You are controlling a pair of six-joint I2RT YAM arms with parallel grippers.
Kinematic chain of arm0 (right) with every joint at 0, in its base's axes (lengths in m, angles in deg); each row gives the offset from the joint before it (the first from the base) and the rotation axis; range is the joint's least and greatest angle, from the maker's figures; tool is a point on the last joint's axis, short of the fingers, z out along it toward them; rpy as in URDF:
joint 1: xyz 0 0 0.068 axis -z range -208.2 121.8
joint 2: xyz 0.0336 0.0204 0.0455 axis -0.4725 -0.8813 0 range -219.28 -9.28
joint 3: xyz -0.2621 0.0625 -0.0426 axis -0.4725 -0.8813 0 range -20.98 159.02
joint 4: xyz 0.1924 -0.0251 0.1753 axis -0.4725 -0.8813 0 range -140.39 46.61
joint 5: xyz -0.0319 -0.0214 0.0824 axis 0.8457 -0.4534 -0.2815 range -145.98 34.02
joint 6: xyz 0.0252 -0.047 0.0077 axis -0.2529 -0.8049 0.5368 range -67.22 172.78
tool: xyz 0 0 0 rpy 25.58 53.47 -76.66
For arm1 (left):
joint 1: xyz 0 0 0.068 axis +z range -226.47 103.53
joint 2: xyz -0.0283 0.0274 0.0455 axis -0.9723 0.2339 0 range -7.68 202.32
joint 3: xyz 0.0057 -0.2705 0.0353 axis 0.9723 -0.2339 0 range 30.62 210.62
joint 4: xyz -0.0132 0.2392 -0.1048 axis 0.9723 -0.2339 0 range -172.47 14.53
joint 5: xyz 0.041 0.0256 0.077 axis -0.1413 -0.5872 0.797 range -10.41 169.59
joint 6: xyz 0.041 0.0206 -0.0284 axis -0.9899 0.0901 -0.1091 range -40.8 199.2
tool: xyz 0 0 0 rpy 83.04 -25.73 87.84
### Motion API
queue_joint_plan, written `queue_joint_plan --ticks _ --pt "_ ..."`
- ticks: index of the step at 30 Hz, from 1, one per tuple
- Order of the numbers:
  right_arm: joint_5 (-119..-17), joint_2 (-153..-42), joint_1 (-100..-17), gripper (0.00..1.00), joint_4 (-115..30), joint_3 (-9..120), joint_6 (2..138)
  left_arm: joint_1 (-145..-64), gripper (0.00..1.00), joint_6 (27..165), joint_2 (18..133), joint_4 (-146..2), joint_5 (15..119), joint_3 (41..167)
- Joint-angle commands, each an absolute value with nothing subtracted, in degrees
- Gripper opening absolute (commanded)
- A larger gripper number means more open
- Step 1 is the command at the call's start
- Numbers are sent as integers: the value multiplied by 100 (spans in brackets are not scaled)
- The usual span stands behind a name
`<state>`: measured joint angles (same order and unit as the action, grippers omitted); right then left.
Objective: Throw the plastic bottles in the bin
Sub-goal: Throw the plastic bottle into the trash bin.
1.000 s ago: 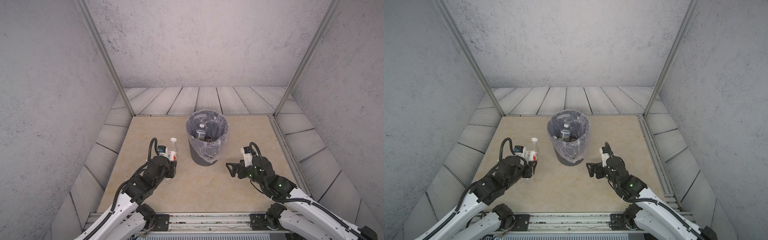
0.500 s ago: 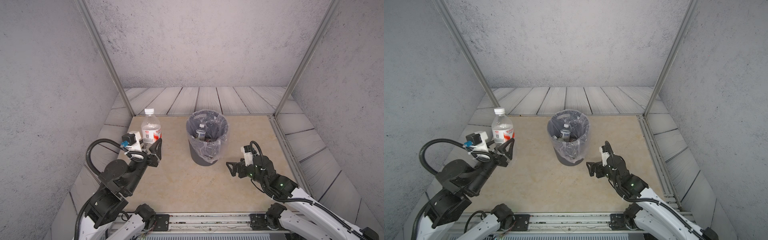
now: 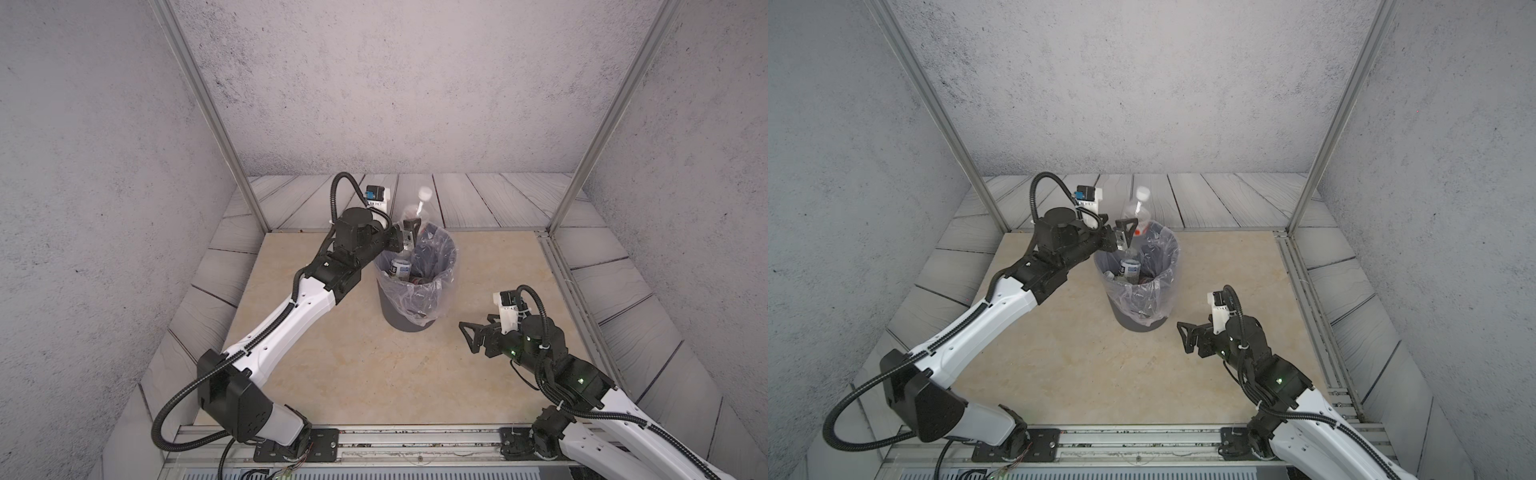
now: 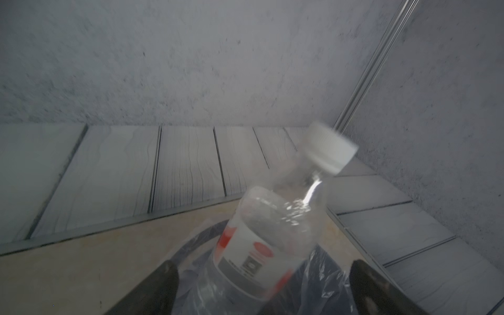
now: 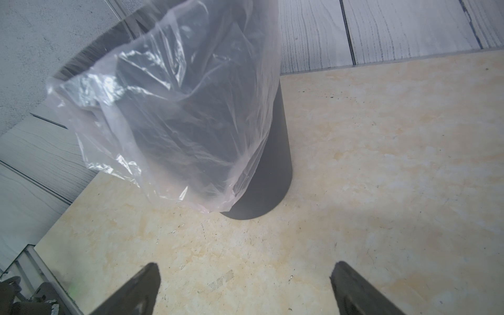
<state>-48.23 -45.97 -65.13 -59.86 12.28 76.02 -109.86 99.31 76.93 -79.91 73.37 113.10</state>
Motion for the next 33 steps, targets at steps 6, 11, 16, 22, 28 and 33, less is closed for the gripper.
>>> queue_joint_plan --ticks 6,11,16,22,28,33 --pt "-4836 -5024 -6512 100 -5719 1380 7609 -10751 100 9684 5996 -8718 7105 11332" --pt "-4899 -5243 -6511 100 -5520 1427 7589 -10257 100 9668 5054 -8750 7674 10513" --pt "-4782 -5207 -6511 100 -5641 1594 7487 -9748 100 9983 4404 -8719 8224 9328" --pt "-4676 -5233 -6510 100 -5786 1628 7497 -9221 100 10640 3753 -8658 8775 7700" --pt "-3943 -5403 -6511 100 -5530 1301 7595 -9220 100 10730 3254 -8025 10145 6273" --pt "-2078 -5551 -6511 100 -5498 1112 7958 -9220 100 10318 3361 -7039 11042 5566"
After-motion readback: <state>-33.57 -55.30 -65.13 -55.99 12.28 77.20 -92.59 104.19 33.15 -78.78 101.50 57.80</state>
